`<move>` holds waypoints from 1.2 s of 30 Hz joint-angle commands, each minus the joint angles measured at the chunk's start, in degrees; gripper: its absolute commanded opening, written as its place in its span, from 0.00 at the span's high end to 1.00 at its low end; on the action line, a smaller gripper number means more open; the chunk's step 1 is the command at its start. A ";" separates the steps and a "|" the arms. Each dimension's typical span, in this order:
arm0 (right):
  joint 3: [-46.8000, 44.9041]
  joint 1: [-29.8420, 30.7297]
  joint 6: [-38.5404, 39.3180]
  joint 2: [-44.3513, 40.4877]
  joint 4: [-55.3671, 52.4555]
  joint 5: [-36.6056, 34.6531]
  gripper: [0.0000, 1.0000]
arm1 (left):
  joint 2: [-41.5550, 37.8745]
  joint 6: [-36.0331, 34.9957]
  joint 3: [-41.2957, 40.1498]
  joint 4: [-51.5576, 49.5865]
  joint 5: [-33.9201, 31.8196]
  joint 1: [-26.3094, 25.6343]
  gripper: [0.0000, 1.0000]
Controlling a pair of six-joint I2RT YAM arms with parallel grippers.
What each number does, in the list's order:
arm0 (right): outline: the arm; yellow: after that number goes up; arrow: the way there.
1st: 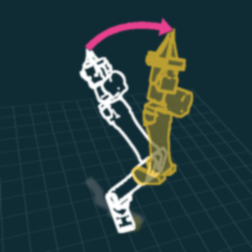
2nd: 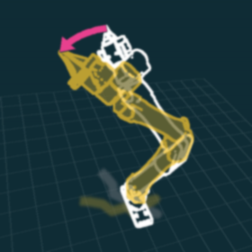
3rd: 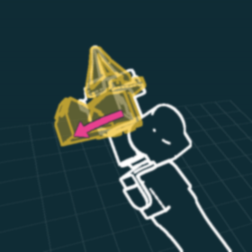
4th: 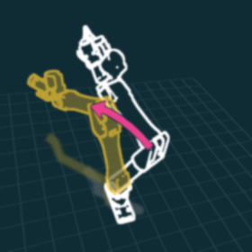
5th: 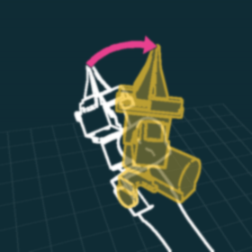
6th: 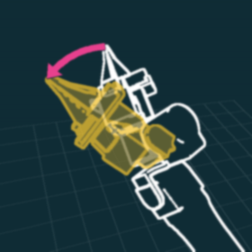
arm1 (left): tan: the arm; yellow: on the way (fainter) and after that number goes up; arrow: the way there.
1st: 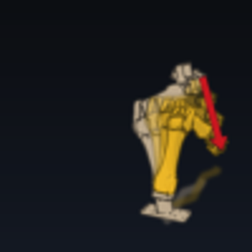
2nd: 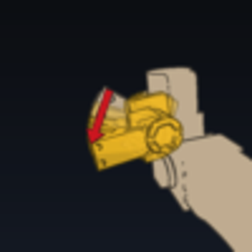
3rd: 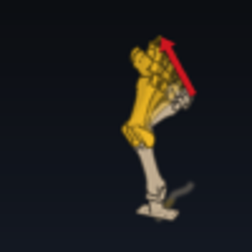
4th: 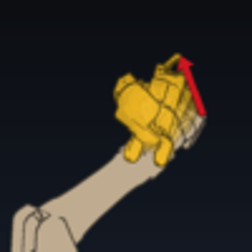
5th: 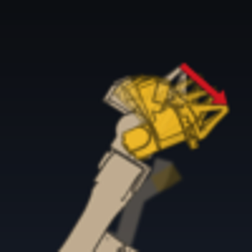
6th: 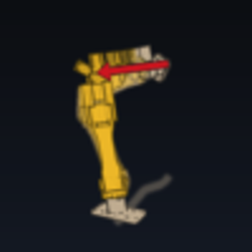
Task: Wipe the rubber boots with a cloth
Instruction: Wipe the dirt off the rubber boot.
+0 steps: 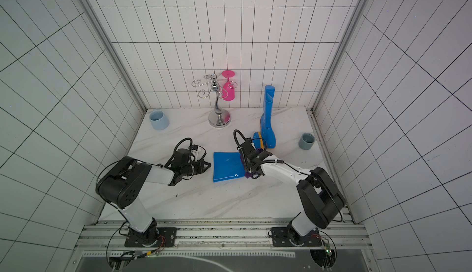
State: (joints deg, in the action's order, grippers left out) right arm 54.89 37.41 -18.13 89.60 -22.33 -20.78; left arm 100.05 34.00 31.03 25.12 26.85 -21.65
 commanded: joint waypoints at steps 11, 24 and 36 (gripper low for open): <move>6.87 -2.42 3.82 1.58 1.11 -0.09 1.00 | 5.42 1.39 -1.62 -11.98 1.02 -3.12 0.83; 6.56 -2.91 3.80 -1.05 1.23 0.33 1.00 | 2.19 4.77 -2.53 -14.64 -2.92 -5.93 0.69; 5.45 -3.03 3.45 -3.12 1.06 0.68 1.00 | 0.77 6.78 -3.57 -16.96 -5.40 -10.33 0.69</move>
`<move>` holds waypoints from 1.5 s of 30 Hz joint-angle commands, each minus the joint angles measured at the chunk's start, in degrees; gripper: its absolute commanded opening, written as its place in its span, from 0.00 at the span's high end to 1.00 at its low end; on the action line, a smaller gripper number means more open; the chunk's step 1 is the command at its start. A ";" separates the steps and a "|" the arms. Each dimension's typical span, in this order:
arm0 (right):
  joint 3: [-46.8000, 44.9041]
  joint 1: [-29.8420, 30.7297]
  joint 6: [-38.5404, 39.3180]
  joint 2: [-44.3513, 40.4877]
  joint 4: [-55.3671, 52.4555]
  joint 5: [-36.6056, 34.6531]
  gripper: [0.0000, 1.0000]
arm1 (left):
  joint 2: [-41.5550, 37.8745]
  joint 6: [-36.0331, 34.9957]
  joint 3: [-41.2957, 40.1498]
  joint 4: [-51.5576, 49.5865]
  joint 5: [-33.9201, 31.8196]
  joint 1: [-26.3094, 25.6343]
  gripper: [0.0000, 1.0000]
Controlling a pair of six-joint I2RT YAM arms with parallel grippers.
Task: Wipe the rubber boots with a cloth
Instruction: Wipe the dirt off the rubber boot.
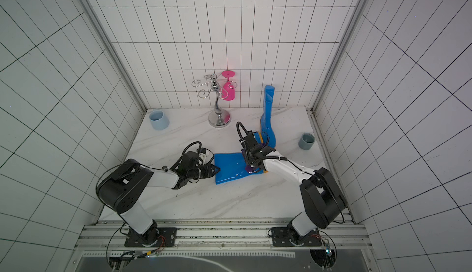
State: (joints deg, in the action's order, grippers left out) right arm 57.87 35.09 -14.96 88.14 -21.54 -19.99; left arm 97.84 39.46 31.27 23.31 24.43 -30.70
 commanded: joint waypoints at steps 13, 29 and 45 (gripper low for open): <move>1.90 -0.75 0.28 -2.44 0.45 0.48 1.00 | 1.43 1.83 -3.59 -12.03 -3.70 -0.84 1.00; 11.63 -2.77 3.80 4.90 -0.17 -0.29 1.00 | 4.06 -9.30 3.76 -22.20 -2.24 8.31 1.00; 25.37 -9.08 8.16 19.23 -1.86 2.53 1.00 | 6.93 -10.02 5.92 -22.18 -2.46 10.00 1.00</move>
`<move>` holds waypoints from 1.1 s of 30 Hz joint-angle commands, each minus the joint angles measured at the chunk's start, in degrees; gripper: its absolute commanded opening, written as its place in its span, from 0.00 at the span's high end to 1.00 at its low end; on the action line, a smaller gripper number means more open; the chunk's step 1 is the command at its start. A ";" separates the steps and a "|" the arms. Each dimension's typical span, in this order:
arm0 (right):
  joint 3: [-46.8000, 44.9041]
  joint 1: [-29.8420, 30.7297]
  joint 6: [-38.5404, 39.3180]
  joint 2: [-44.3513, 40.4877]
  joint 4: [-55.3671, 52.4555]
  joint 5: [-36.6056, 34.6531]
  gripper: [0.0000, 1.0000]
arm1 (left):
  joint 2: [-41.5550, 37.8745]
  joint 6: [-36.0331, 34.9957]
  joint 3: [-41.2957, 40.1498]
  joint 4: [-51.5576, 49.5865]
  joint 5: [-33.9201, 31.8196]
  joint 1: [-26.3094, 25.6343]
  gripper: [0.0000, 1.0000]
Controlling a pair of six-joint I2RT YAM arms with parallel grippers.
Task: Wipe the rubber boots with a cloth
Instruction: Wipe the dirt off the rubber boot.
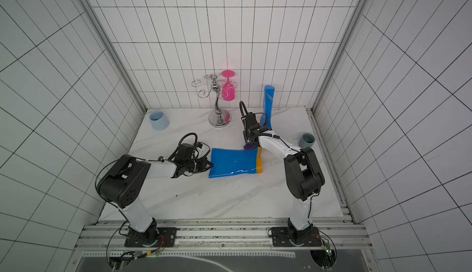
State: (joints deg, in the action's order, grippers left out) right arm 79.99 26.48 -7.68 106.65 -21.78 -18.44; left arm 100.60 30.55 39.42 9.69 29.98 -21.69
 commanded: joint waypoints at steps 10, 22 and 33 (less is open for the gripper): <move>-9.94 0.43 -3.22 -6.02 0.69 4.95 1.00 | 5.01 -0.49 -2.81 -6.88 -6.78 1.83 1.00; -24.12 9.13 -10.13 -16.48 -0.35 5.81 1.00 | 5.22 -0.12 -3.20 -6.07 -6.93 1.85 1.00; -32.30 15.45 -16.55 -22.63 -1.43 4.85 1.00 | 5.40 -0.50 -3.03 -5.94 -6.51 1.91 1.00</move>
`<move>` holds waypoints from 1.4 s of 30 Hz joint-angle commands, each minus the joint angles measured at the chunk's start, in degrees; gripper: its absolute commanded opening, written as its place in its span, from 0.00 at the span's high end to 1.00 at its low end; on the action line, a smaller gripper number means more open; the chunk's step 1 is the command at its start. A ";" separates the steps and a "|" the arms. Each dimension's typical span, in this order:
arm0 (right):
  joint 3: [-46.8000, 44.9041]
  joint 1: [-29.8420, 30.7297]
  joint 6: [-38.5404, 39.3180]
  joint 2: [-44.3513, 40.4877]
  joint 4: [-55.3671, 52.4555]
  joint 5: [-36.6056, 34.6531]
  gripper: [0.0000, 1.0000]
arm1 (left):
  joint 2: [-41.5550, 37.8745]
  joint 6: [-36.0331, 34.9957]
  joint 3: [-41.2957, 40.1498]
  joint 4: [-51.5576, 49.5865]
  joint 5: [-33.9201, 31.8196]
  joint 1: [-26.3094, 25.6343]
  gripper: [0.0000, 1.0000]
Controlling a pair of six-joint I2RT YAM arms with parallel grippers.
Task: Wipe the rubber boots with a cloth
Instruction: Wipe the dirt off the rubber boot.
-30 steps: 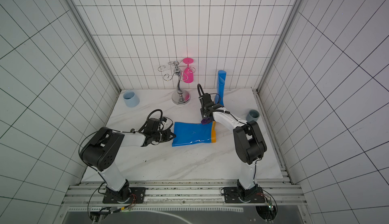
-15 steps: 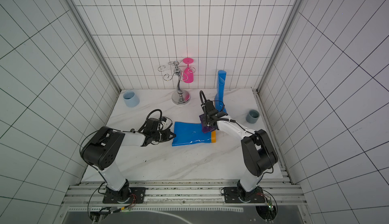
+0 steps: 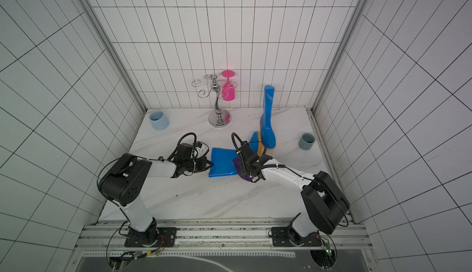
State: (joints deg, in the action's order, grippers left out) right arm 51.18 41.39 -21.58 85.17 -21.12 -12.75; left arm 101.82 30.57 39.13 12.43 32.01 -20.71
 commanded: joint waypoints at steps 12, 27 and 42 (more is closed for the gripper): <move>4.16 -5.40 3.90 3.38 -1.74 -4.65 1.00 | 4.35 -0.86 -2.79 -8.56 -7.93 1.20 1.00; 19.41 -14.01 11.84 12.77 -0.29 -5.62 1.00 | 4.48 -0.95 -3.09 -8.06 -7.01 1.53 1.00; 42.96 -15.48 15.95 28.57 -0.85 -5.26 1.00 | 5.11 -0.21 -3.73 -6.70 -4.36 3.25 1.00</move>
State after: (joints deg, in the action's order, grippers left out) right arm 85.52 26.26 -7.35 111.22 -21.52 -16.60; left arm 102.91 30.61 38.65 15.62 33.06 -19.22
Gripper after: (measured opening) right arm 0.059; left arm 0.048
